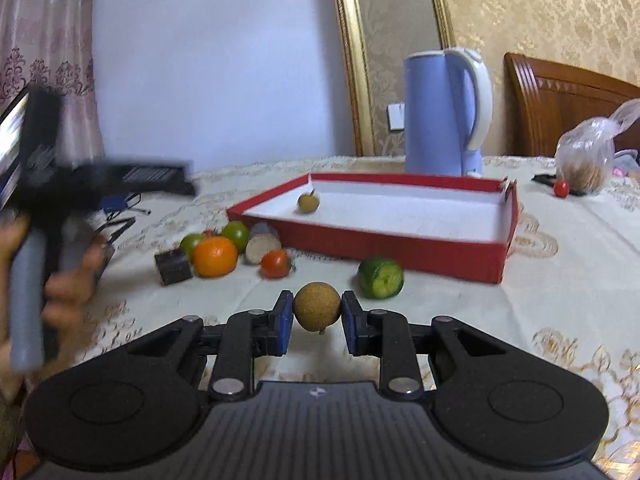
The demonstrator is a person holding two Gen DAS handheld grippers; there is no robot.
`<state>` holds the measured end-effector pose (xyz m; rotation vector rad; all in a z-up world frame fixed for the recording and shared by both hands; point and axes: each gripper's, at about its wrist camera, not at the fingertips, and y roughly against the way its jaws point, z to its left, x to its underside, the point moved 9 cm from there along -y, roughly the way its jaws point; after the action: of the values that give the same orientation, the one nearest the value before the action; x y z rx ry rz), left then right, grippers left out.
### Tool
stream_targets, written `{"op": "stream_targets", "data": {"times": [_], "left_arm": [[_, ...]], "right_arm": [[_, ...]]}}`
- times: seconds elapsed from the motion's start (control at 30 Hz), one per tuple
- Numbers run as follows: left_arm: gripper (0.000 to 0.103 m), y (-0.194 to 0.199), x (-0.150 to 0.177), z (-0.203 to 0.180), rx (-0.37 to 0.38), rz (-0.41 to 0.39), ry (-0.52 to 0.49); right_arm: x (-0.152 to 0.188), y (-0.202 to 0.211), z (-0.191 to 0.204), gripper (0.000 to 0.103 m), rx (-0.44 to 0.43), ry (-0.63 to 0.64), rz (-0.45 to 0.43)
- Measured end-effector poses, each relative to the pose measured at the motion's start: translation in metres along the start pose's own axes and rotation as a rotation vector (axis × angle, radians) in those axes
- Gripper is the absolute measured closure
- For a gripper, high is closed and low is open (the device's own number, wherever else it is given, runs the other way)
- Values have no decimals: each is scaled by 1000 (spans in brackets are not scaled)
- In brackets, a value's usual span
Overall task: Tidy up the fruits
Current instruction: 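Carry the brown fruit into the red tray and open the right gripper, then grasp the green lime with the right gripper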
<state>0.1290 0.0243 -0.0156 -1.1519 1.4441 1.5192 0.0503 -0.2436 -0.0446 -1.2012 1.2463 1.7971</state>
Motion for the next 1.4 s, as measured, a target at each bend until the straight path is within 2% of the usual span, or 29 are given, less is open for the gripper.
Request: {"op": "stream_targets", "data": {"times": [0.07, 0.13, 0.2, 0.27, 0.43, 0.6, 0.63, 0.73, 0.8, 0.87, 0.93, 1.03, 1.1, 1.13, 1.23, 1.27, 1.33, 1.4], "left_arm": [[0, 3, 1, 7, 9, -26, -4], [0, 3, 4, 11, 21, -19, 5], [0, 4, 5, 10, 81, -17, 18], [0, 5, 6, 7, 106, -8, 12], [0, 1, 11, 6, 122, 24, 11], [0, -3, 15, 4, 158, 54, 16], [0, -4, 16, 4, 157, 61, 18], [0, -7, 18, 7, 153, 83, 38], [0, -9, 20, 11, 149, 93, 62], [0, -11, 20, 15, 139, 100, 80], [0, -12, 20, 18, 121, 102, 95], [0, -12, 19, 23, 103, 96, 110], [0, -13, 18, 25, 79, 95, 105], [0, -13, 18, 25, 67, 95, 102], [0, -12, 17, 26, 32, 92, 81], [0, -12, 17, 25, 24, 89, 73], [0, -10, 16, 24, 9, 78, 58], [0, -9, 15, 23, 0, 71, 42]], "right_arm": [[-12, -3, -6, 78, 8, -4, -15], [-25, -9, -16, 78, 35, -5, -30], [-40, -19, -27, 78, 70, -1, -42], [-55, -30, -38, 78, 84, -21, -45], [-84, -73, -68, 78, 109, -98, -15], [-92, -122, -102, 76, 220, -135, 53], [-90, -132, -108, 74, 251, -126, 92], [-86, -133, -117, 52, 313, -187, 120], [-84, -122, -114, 22, 287, -213, 101], [-79, -102, -101, 13, 285, -175, 92], [-76, -81, -87, 3, 340, -114, 73], [-68, -43, -62, 0, 423, -4, -42], [-62, -27, -49, 0, 400, 63, -95], [-57, -22, -47, 0, 404, 61, -95], [-44, -24, -43, 0, 252, 11, -39], [-42, -25, -46, 1, 234, -25, -19], [-38, -31, -52, 1, 245, -24, 7], [-31, -39, -50, 1, 252, 34, 50]]}}
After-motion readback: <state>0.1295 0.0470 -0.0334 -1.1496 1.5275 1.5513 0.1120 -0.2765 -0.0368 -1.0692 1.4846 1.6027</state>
